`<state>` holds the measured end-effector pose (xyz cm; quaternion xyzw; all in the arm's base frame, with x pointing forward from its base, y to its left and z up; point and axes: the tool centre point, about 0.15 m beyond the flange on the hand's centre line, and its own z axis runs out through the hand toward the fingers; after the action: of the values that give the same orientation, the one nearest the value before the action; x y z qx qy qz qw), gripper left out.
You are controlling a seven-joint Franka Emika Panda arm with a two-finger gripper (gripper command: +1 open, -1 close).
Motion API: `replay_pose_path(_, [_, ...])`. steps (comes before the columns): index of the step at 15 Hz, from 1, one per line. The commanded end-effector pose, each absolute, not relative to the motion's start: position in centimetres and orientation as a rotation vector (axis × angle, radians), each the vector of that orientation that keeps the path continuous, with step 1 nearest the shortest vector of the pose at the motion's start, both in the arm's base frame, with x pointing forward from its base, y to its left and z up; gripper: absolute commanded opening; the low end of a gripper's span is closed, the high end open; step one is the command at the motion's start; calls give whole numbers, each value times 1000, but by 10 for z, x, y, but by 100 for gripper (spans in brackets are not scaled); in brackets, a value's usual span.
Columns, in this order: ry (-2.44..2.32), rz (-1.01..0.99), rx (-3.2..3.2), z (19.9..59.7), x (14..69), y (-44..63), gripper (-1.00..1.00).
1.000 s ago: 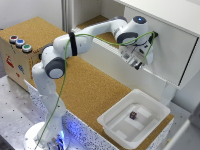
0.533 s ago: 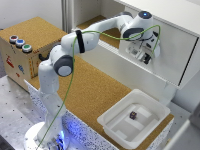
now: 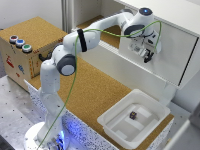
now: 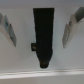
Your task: Move the door all the way to the left
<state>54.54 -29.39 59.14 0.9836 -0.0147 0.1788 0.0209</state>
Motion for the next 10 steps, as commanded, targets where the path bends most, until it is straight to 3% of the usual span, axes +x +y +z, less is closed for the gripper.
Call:
replay_pose_path(1, [1, 551, 3084, 593, 573, -312, -100])
replay_pose_path(10, [-10, 558, 3078, 584, 577, -314, -100])
